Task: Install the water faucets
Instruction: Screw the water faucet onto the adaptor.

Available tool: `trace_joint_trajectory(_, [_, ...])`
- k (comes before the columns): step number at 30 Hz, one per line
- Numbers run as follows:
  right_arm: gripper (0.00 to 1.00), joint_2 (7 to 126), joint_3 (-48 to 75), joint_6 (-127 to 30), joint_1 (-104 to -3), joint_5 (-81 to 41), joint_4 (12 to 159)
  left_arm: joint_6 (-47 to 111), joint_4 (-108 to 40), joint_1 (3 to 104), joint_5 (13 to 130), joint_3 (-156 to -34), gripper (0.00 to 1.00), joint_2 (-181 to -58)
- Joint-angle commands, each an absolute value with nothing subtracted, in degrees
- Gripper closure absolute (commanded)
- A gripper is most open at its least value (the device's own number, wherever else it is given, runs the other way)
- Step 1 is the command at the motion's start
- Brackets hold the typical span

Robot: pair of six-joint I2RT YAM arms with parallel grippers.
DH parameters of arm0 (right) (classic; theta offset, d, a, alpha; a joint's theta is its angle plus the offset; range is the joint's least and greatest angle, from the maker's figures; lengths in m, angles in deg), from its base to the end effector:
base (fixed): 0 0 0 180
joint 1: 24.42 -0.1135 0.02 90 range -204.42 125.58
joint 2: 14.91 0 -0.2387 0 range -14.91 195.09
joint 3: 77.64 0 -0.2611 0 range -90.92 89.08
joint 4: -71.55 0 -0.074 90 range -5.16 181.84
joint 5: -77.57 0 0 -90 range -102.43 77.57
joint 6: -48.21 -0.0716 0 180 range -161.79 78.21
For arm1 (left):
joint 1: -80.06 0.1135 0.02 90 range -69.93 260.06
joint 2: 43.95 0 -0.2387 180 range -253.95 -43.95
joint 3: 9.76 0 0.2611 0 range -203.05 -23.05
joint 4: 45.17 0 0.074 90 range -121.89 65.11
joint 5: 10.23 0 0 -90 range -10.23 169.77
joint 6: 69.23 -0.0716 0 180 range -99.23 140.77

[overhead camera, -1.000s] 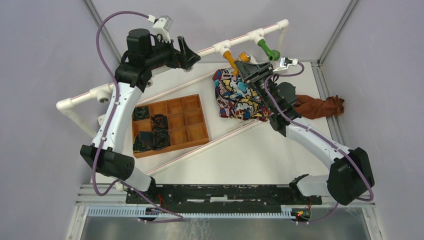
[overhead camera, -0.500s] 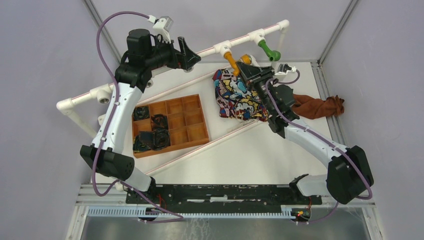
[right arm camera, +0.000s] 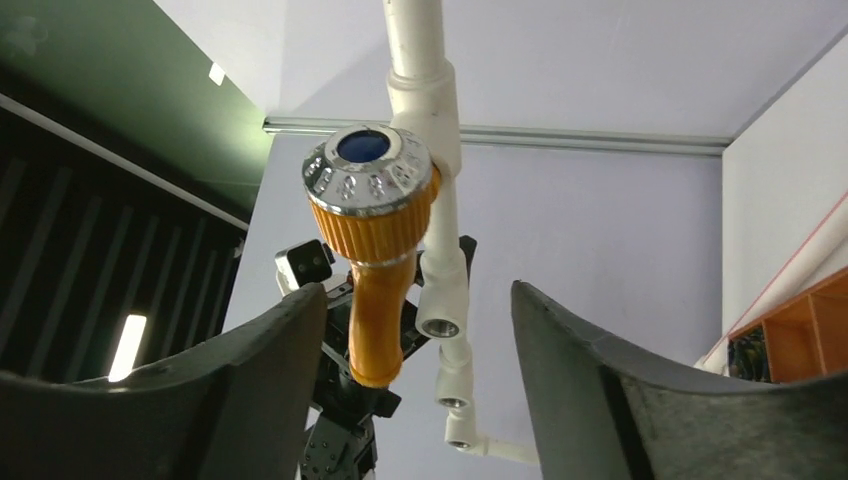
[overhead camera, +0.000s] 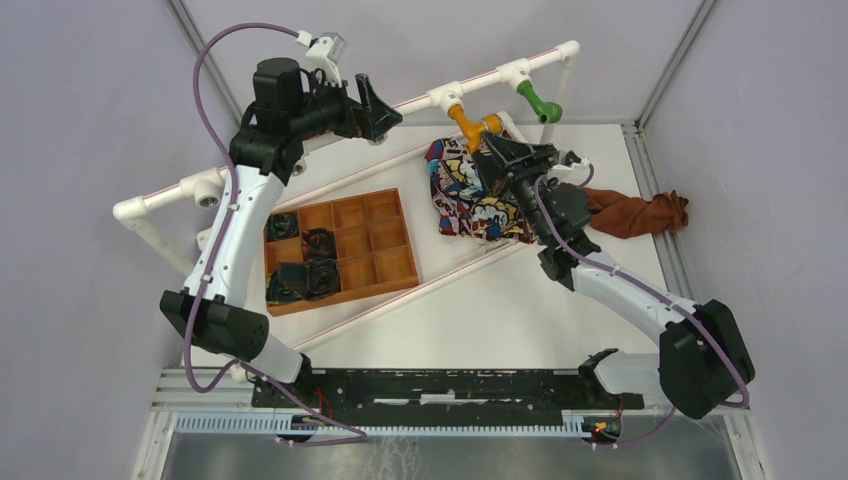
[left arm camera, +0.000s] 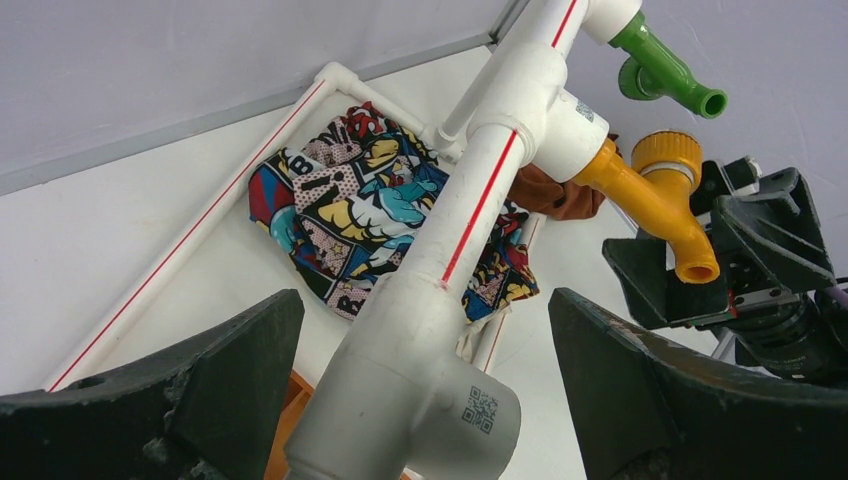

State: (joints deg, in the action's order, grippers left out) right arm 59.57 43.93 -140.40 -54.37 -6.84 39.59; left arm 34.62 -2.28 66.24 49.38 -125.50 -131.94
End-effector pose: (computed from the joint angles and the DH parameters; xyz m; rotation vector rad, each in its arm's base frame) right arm 0.3039 0.1671 0.3111 0.9520 1.2172 1.8079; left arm 0.3543 -0.1245 0.4382 0.3815 1.8376 -0.8209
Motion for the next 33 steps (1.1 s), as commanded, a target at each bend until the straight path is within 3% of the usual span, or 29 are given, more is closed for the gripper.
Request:
trace_joint_trajectory(1, [0.23,53.7,47.7,-137.9,-54.6,-3.9,41.3,37.2,0.6,65.8,47.2,-124.7,0.00,-131.7])
trace_joint_trajectory(6, [0.16,46.9,49.6,-124.8,-54.1,-1.7,50.5,37.2,0.1,65.8,47.5,-124.2,0.00,-131.2])
trace_joint_trajectory(12, [0.14,41.2,45.8,-96.4,-54.1,-1.1,59.7,38.0,-1.3,65.8,47.8,-123.4,0.00,-130.6])
trace_joint_trajectory(24, [0.14,40.7,36.0,-32.5,-54.6,-21.2,69.3,37.3,-1.9,65.8,48.4,-122.6,0.00,-129.6])
trace_joint_trajectory(28, [0.13,41.7,32.0,-12.8,-57.4,-15.2,76.2,36.8,-1.6,65.9,48.7,-122.5,0.00,-129.5])
trace_joint_trajectory(33, [0.09,40.9,37.0,11.5,-63.7,-4.4,71.6,36.8,-1.7,65.8,48.8,-122.4,0.00,-129.9])
